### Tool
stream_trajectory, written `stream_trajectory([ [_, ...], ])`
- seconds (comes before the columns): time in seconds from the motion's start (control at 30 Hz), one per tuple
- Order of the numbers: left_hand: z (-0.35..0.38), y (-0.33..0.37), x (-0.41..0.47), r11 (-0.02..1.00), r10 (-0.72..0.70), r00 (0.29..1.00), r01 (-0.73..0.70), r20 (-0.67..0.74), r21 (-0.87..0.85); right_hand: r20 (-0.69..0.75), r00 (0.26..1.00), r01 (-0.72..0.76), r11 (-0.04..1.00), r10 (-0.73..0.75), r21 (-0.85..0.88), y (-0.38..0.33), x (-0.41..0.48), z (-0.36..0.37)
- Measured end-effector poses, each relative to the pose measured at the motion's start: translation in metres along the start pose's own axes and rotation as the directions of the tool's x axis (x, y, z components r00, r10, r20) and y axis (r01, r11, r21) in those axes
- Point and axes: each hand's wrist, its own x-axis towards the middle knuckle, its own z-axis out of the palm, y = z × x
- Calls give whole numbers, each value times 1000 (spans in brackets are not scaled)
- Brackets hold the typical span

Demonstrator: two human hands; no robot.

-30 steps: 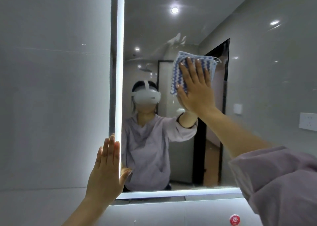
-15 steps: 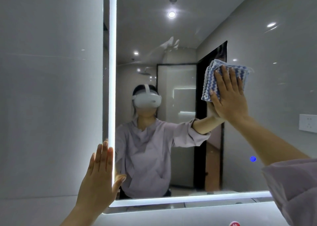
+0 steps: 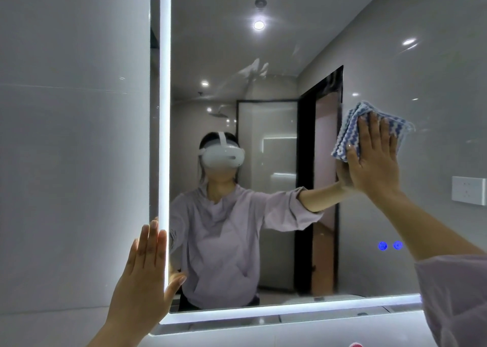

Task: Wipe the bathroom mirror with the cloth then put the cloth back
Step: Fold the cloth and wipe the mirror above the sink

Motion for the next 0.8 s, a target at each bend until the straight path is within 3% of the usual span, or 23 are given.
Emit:
stream_trajectory([
  [0.27, 0, -2, 2, 1000, 12, 1000, -12, -27, -16, -69, 989, -123, 989, 128, 77, -30, 10, 18],
  [0.53, 2, -4, 3, 1000, 21, 1000, -21, -20, -5, -55, 996, 76, 996, -73, 49, -107, 31, 17],
  [0.8, -6, -1, 0, 1000, -15, 999, 14, 49, 20, 47, 970, 236, 968, -240, 82, -200, 24, 10],
])
